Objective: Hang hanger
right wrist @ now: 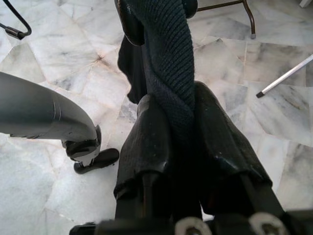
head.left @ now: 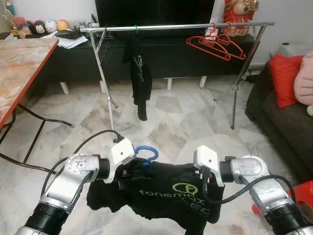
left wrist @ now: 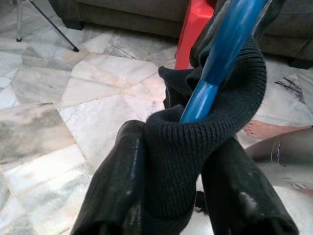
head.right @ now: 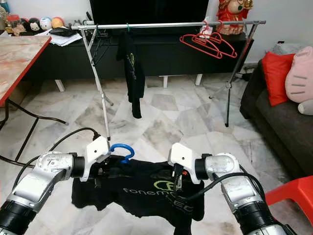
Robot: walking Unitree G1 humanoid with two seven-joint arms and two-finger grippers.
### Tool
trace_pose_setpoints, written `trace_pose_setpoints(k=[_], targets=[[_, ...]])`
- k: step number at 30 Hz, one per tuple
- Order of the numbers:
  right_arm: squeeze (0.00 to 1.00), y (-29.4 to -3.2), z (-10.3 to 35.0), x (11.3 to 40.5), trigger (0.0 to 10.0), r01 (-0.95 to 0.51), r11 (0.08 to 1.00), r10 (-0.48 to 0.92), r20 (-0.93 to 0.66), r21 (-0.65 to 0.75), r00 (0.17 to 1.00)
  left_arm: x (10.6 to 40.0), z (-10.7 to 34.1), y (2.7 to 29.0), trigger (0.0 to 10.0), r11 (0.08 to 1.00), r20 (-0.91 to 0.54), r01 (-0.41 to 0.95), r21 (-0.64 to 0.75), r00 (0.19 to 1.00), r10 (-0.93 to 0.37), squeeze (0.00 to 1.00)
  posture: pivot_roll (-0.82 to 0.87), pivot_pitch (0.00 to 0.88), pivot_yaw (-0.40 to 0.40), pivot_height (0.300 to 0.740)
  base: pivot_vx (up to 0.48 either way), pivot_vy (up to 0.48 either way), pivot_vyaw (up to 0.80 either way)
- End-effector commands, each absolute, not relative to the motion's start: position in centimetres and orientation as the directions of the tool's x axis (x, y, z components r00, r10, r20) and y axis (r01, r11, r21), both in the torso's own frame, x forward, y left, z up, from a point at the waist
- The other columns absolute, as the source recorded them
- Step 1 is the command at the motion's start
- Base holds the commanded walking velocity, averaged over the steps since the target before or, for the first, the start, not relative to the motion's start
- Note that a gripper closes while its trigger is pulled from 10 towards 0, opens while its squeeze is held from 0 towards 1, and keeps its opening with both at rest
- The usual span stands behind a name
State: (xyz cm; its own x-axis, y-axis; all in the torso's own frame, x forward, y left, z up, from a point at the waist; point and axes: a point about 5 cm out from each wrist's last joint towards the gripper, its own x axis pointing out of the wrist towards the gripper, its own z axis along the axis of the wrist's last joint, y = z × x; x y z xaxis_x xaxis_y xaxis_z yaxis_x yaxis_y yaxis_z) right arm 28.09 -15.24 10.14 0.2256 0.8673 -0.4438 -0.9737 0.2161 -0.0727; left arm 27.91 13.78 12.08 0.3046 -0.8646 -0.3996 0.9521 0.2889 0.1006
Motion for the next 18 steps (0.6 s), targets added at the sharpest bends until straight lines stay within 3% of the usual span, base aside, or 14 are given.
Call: trace_pose_setpoints(k=[1,18], targets=[[0.00,-14.55,11.79,28.94,10.0,-0.968,0.213,0.886,-0.393,-0.130,0.247,27.71,11.97,13.44,0.0,0.270,-0.410,0.959,0.086,0.281,-0.868,0.00,-0.05,0.000,-0.032,0.740,0.000,0.000,0.00],[0.00,-14.48,11.74,29.33,10.0,-0.961,0.239,0.881,-0.385,-0.137,0.274,27.61,12.14,13.64,0.0,0.271,-0.411,0.959,0.084,0.281,-0.867,0.00,-0.04,0.015,-0.031,0.740,0.000,0.000,0.00]])
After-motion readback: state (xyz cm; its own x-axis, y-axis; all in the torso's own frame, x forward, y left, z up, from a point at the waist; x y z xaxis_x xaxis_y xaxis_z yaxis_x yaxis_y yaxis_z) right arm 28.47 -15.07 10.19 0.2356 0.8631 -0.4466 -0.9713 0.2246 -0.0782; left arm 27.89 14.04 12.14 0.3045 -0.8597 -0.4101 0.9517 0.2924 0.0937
